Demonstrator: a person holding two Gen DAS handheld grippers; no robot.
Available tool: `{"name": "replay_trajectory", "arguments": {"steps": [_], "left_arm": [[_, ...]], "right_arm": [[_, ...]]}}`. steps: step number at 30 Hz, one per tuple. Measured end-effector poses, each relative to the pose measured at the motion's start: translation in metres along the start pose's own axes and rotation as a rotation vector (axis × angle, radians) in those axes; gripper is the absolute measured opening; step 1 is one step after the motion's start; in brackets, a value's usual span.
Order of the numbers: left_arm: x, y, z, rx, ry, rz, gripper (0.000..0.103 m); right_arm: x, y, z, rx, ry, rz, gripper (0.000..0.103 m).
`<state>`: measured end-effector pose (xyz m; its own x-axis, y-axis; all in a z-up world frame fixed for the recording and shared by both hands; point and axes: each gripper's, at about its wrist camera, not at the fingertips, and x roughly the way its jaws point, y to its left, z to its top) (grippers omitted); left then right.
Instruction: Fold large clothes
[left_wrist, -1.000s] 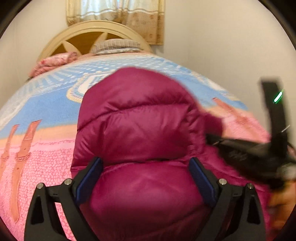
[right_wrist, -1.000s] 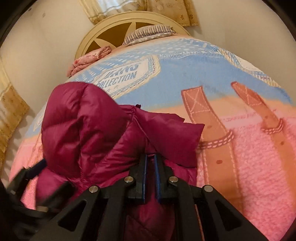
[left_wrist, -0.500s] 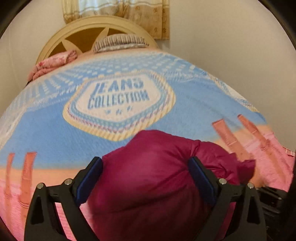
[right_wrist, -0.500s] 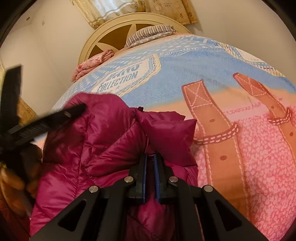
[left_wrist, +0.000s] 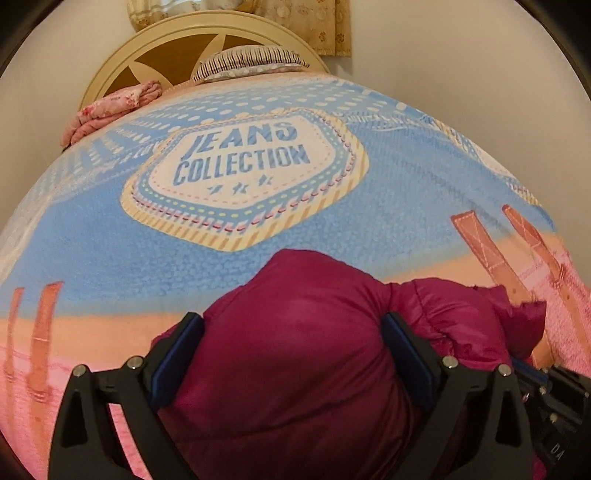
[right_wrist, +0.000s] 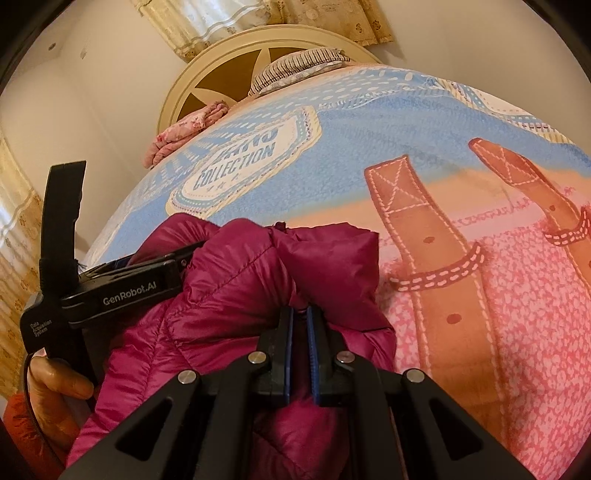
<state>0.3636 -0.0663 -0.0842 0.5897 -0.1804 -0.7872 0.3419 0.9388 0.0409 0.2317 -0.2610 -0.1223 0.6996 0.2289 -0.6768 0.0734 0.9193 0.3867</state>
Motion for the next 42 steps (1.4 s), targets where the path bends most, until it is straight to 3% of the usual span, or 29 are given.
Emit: {"name": "replay_trajectory", "arguments": {"steps": [3, 8, 12, 16, 20, 31, 35, 38, 41, 42], "left_arm": [[-0.033, 0.004, -0.006, 0.019, -0.03, 0.015, 0.099], [-0.087, 0.015, -0.031, 0.021, -0.078, 0.066, 0.099], [-0.106, 0.02, -0.052, -0.003, -0.088, 0.094, 0.099], [-0.109, 0.02, -0.064, -0.021, -0.079, 0.121, 0.099], [-0.108, 0.016, -0.071, -0.013, -0.073, 0.125, 0.099], [-0.088, 0.013, -0.085, -0.072, -0.05, 0.105, 0.099], [-0.092, 0.025, -0.088, -0.11, -0.046, 0.03, 0.099], [-0.105, 0.05, -0.093, -0.171, -0.062, -0.046, 0.099], [-0.118, 0.082, -0.095, -0.266, -0.099, -0.127, 0.099], [-0.122, 0.093, -0.094, -0.302, -0.118, -0.147, 0.099]], "right_arm": [[-0.021, 0.002, -0.001, -0.026, -0.02, -0.028, 0.007], [-0.098, 0.017, -0.013, -0.106, -0.179, -0.085, 0.008], [-0.132, 0.042, -0.034, -0.158, -0.183, -0.011, 0.008], [-0.126, 0.053, -0.059, -0.145, -0.104, 0.047, 0.008], [-0.104, 0.042, -0.079, -0.097, -0.058, -0.009, 0.008], [-0.07, 0.011, -0.089, 0.075, -0.001, 0.066, 0.005], [-0.074, 0.011, -0.079, 0.05, 0.039, 0.082, 0.005], [-0.088, 0.004, -0.065, 0.083, 0.079, 0.14, 0.008], [-0.119, -0.012, -0.042, 0.131, -0.026, 0.222, 0.009], [-0.127, -0.016, -0.032, 0.138, -0.065, 0.238, 0.023]]}}
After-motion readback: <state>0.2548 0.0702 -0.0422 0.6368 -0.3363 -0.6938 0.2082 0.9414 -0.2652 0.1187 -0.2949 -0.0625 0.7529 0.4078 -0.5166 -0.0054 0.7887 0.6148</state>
